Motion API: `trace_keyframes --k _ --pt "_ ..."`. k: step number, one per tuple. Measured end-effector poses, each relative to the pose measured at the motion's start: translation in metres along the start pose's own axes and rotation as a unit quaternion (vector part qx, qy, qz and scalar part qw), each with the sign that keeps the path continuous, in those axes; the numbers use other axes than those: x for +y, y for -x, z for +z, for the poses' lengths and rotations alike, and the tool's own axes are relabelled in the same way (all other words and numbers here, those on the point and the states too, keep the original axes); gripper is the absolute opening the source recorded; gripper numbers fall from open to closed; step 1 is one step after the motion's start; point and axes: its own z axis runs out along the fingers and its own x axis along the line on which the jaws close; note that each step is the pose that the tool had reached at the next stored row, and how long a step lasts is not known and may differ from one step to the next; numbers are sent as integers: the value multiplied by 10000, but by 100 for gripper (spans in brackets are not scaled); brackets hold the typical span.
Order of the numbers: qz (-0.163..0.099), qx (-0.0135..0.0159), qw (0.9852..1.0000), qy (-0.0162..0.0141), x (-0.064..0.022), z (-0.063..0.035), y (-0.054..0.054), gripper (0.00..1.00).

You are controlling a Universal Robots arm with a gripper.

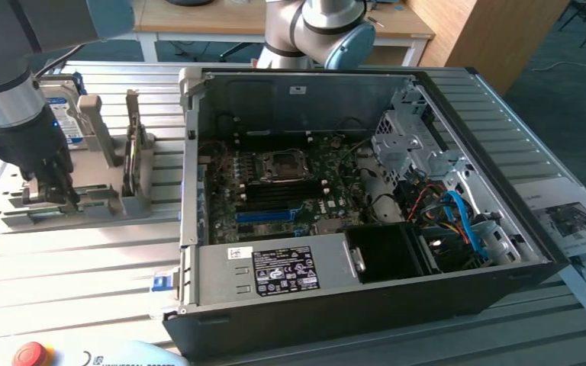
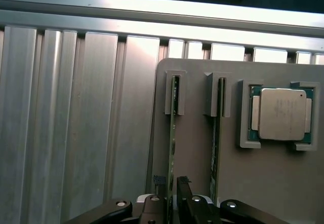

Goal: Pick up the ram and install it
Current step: 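Pick up the ram and move it above insertion slot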

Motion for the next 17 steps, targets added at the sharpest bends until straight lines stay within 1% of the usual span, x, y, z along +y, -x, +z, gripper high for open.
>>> trace_keyframes --k 5,13,14,15,16,17 --pt "82 1 10000 3 0 0 0 23" --pt "84 1 10000 3 0 0 0 23" --pt "84 1 10000 3 0 0 0 21" --pt "84 1 10000 3 0 0 1 15" --pt "84 0 10000 3 0 0 0 12" --pt "84 1 10000 3 0 0 0 12"
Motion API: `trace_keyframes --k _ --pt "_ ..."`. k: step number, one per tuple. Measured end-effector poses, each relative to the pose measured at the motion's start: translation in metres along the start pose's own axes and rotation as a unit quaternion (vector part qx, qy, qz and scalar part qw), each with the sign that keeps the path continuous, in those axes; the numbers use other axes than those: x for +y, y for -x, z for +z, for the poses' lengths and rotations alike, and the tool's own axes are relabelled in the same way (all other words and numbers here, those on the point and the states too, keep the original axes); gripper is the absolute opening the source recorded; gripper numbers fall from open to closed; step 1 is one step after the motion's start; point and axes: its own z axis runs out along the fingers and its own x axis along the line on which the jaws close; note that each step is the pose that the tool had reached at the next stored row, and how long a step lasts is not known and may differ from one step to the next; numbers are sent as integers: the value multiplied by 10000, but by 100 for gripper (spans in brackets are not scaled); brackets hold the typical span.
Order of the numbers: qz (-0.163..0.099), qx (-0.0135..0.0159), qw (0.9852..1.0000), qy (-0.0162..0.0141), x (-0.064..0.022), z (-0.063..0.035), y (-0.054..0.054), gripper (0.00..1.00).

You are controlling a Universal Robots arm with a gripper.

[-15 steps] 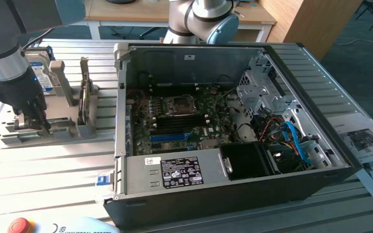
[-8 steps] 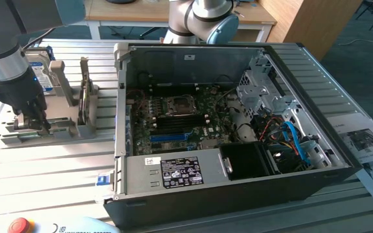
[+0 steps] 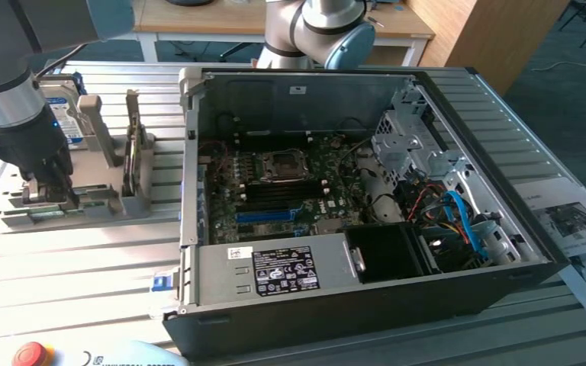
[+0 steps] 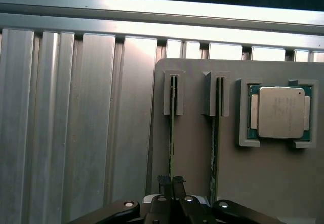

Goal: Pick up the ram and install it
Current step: 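Pick up the ram and move it above insertion slot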

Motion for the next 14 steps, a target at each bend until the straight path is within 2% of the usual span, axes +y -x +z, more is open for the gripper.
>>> trace_keyframes --k 14 --pt "98 1 10000 3 0 0 0 12"
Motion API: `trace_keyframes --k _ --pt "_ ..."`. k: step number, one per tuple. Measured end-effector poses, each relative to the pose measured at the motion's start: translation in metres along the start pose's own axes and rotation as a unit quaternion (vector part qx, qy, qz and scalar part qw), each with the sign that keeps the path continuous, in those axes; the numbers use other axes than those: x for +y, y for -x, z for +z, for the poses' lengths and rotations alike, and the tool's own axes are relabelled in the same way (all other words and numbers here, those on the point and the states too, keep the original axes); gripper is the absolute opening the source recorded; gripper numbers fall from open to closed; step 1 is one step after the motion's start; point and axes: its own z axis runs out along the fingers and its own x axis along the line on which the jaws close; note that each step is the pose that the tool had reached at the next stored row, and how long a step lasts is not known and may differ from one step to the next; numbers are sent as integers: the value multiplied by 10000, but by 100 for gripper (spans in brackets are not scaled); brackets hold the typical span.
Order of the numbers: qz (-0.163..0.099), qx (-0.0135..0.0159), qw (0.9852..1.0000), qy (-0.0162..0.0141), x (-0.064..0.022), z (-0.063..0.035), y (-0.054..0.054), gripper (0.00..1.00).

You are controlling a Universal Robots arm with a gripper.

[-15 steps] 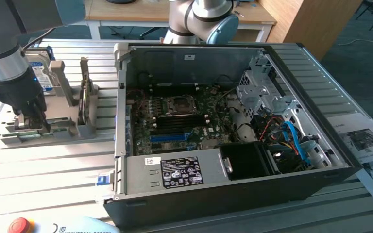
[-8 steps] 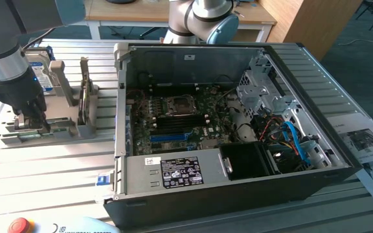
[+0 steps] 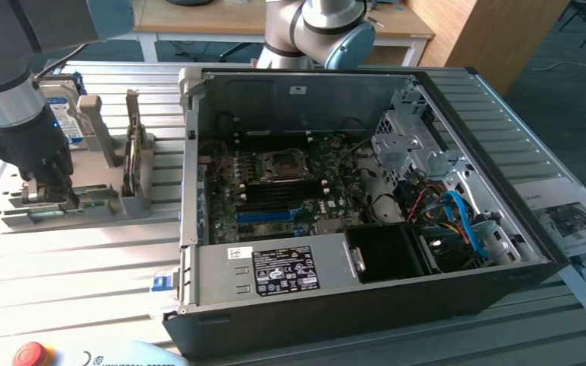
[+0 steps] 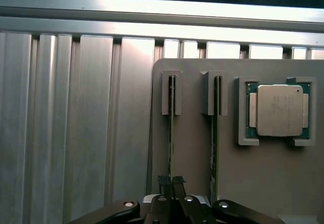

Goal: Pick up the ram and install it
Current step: 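Pick up the ram and move it above insertion slot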

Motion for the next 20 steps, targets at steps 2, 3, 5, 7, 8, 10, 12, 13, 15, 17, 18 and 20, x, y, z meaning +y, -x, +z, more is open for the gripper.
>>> trace_keyframes --k 2,3,5,7,8,10,12,13,15,17,18,20 --pt "0 0 10000 0 0 0 0 12" --pt "0 0 10000 0 0 0 0 12" --pt "0 0 10000 -1 0 -1 0 12" --pt "0 0 10000 -1 -1 -10 0 12" --pt "0 0 10000 0 0 -17 -1 12" --pt "1 0 10000 0 0 -34 -1 12" --pt "0 0 10000 0 -1 -54 -2 12" --pt "0 0 10000 0 -1 -65 -2 12" --pt "0 0 10000 0 -2 -90 -3 12" --pt "0 0 10000 0 -2 -116 -4 12" --pt "0 0 10000 0 -2 -129 -4 12" --pt "0 0 10000 0 -2 -154 -5 12"
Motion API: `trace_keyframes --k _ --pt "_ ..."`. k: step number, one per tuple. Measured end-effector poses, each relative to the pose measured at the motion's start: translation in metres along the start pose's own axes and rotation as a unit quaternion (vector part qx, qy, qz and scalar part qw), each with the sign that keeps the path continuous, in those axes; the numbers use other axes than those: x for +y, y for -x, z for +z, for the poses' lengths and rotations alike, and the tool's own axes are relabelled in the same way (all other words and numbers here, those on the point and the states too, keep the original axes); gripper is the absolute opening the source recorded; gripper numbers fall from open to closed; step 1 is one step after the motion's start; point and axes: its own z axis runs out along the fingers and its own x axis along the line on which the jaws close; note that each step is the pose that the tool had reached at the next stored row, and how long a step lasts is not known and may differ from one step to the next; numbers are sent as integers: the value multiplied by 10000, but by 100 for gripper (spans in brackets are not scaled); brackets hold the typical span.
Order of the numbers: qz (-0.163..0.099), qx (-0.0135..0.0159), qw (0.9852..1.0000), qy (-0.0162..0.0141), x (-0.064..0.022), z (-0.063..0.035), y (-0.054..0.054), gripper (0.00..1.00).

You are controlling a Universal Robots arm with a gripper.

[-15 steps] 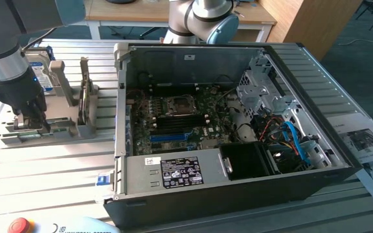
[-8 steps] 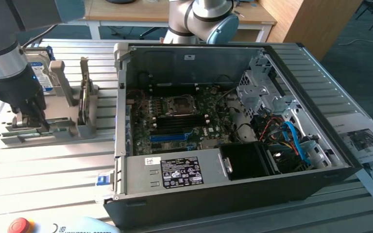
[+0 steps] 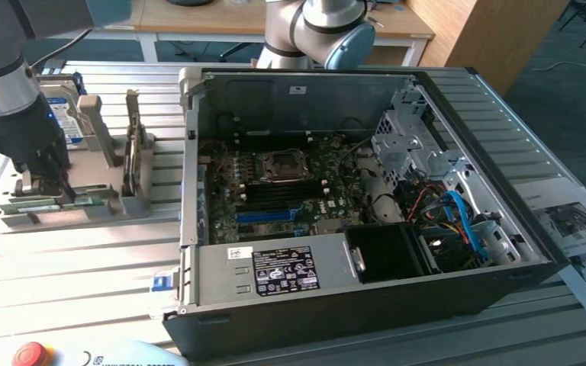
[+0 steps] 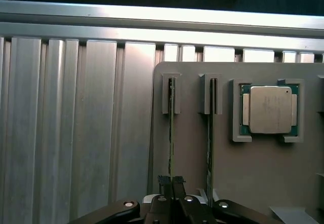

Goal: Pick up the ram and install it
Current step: 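Pick up the ram and move it above insertion slot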

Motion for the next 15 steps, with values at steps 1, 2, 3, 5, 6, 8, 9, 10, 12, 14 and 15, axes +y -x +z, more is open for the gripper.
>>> trace_keyframes --k 1,2,3,5,6,8,9,10,12,14,15 --pt "0 0 10000 0 0 -13 -1 12" --pt "0 0 10000 0 0 -28 -1 12" --pt "0 0 10000 0 -1 -42 -1 12" --pt "0 0 10000 0 -1 -70 -2 12" --pt "0 0 10000 0 -1 -84 -3 12" --pt "0 0 10000 0 -1 -115 -4 12" --pt "0 0 10000 0 -2 -130 -4 12" --pt "0 0 10000 0 -2 -147 -5 12" --pt "0 0 10000 0 -2 -181 -6 12" --pt "0 0 10000 0 -3 -216 -7 12" --pt "0 0 10000 0 -3 -233 -7 12"
